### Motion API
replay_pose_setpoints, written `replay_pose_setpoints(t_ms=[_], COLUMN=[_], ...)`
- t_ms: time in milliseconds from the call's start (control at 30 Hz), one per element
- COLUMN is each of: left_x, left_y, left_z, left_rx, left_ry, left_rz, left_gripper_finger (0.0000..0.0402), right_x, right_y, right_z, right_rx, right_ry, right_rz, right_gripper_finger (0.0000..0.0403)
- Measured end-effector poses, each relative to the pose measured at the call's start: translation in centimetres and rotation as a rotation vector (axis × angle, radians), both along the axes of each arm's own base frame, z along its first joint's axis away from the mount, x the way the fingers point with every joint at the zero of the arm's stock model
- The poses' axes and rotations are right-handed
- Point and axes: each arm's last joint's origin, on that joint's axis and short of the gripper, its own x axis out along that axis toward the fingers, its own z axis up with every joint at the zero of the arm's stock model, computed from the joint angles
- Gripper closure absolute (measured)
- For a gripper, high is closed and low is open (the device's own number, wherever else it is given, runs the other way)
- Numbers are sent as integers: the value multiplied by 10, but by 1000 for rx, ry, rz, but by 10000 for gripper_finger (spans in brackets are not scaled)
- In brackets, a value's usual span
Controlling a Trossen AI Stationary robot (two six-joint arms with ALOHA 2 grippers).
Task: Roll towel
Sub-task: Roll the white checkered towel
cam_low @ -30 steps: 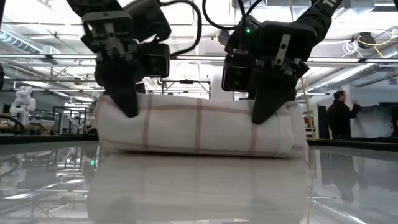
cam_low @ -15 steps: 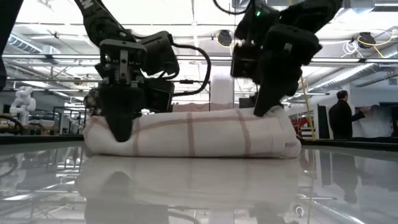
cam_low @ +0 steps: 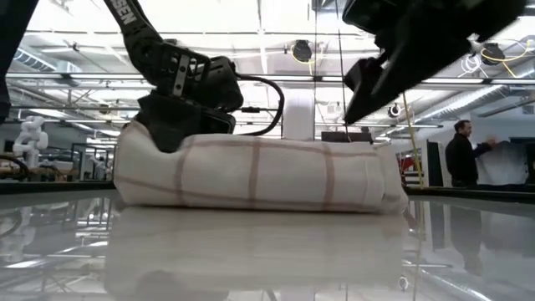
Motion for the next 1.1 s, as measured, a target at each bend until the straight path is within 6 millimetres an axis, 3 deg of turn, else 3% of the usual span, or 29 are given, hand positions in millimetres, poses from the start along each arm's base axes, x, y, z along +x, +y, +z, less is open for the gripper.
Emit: replay_pose_setpoints(t_ms=[167,433,633,867,1100], left_x=[-1,-1,-1,-1,-1], left_y=[12,18,19,20,20], left_z=[-1,-9,-14,-16,-16], left_rx=[18,30,32,79,94], left_ry=[4,48,64,72,75], left_rz=[47,73,78,95,103], left_gripper_finger=[386,386,386,386,386], right_x=[7,17,21,24,28], right_y=[14,10,6,1,-1], right_z=[-15,-34,-32,-41,-58], right_rx=[-86,-93,-100,-123,-128], right_ry=[-38,-14,-52,-19,39], right_rz=[-50,-184,-172,-151,-121], right_gripper_finger=[136,135,133,98,94])
